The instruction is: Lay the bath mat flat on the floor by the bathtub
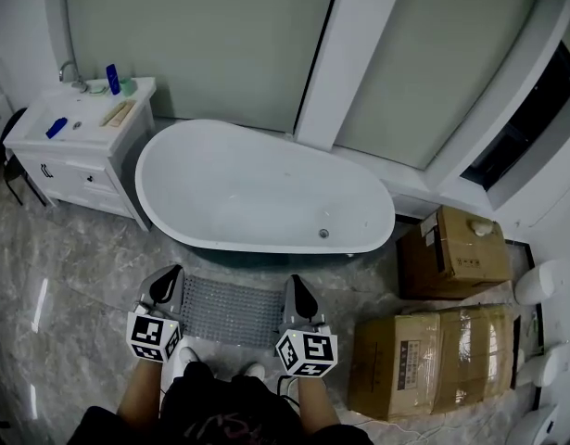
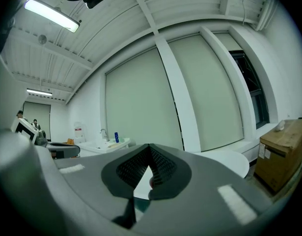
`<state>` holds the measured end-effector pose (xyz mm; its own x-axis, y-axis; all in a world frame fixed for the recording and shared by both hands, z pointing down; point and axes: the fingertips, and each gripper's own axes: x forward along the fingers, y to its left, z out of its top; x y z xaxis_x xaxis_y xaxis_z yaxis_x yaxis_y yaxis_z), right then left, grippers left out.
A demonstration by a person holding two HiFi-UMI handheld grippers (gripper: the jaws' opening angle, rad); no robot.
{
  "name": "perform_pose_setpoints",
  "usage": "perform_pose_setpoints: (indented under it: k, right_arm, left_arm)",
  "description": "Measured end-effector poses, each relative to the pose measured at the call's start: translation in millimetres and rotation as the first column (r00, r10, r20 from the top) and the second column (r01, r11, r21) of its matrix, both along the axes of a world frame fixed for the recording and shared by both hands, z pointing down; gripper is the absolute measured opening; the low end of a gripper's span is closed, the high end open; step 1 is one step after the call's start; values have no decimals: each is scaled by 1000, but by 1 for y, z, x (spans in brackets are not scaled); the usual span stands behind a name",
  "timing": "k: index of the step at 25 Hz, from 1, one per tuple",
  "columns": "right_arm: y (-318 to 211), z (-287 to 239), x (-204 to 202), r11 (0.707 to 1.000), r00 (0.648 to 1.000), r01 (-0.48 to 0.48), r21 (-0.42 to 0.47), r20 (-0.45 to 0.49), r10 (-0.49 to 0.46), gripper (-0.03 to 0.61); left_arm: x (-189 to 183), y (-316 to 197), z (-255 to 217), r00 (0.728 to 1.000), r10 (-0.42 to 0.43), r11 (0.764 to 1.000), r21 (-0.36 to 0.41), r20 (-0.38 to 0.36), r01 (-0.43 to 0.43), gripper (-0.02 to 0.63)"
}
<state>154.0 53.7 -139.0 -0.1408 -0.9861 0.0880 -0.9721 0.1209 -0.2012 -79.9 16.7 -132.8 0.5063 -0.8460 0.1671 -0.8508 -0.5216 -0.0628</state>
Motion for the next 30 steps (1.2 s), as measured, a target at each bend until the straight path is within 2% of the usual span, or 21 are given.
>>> perform_pose_setpoints:
  k: [9,14,30]
  right_arm:
    - [7,-14,11,998,999,49,45,-17,-48,12]
    - [12,-15,19,997,998,62,49,-22,-61,11]
    - [14,-17,3,986,987,150,78,-71,-144,17]
  left_arm:
    - [15,14,-14,999,-23,999,45,-24,24,2]
    - [23,21,-13,999,-33,998,43,-21,33,2]
    - [34,31,-10,999,-35,998,44,-17,36,2]
